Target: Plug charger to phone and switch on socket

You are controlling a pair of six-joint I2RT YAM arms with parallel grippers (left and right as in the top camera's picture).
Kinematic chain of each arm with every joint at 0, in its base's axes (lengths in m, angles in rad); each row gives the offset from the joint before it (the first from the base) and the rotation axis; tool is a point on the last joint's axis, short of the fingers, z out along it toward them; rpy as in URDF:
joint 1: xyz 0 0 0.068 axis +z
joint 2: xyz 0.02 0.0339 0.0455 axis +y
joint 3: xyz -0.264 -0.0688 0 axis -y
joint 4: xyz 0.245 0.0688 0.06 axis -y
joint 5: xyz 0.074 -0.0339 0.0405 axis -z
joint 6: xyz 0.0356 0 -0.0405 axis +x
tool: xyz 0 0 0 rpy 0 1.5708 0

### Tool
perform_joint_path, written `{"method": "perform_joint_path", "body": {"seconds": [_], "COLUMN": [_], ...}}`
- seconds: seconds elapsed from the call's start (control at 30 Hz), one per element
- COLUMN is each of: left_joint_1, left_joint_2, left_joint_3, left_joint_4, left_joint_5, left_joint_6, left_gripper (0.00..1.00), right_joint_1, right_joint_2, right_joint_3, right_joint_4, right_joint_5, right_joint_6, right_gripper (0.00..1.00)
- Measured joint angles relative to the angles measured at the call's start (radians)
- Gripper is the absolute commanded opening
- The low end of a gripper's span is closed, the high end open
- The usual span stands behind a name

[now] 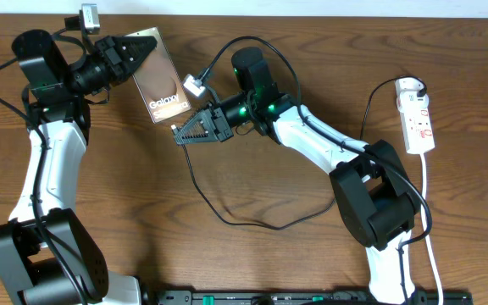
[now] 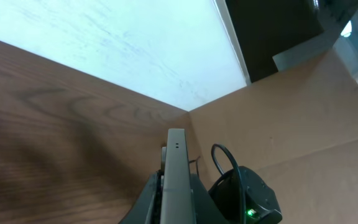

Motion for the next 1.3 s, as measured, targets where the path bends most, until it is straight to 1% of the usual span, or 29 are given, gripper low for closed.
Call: {"method": "perform_joint_path", "body": {"seconds": [0.2,0.67,1.3], "left_joint_1": [0.0,-0.001,-0.013], "left_joint_2": [0.0,0.0,0.0], "left_joint_3": [0.0,0.0,0.0], "left_joint_4": [0.001,0.001,0.003], "left_joint_5": [0.016,0.052,0.045], "left_joint_6": [0.001,0.055,0.055], "left_gripper": [0.07,0.07,0.07], "right_joint_1": [-0.005,-0.018,-0.019], "right_joint_2": [0.0,0.0,0.0], "right_joint_3": [0.0,0.0,0.0], "right_joint_4": [0.006,0.034,0.042], "right_joint_5": [0.002,-0.013,-0.021], "right_joint_6": [0.018,0.022,0.023], "right_gripper": [0.01,0.01,0.01]}}
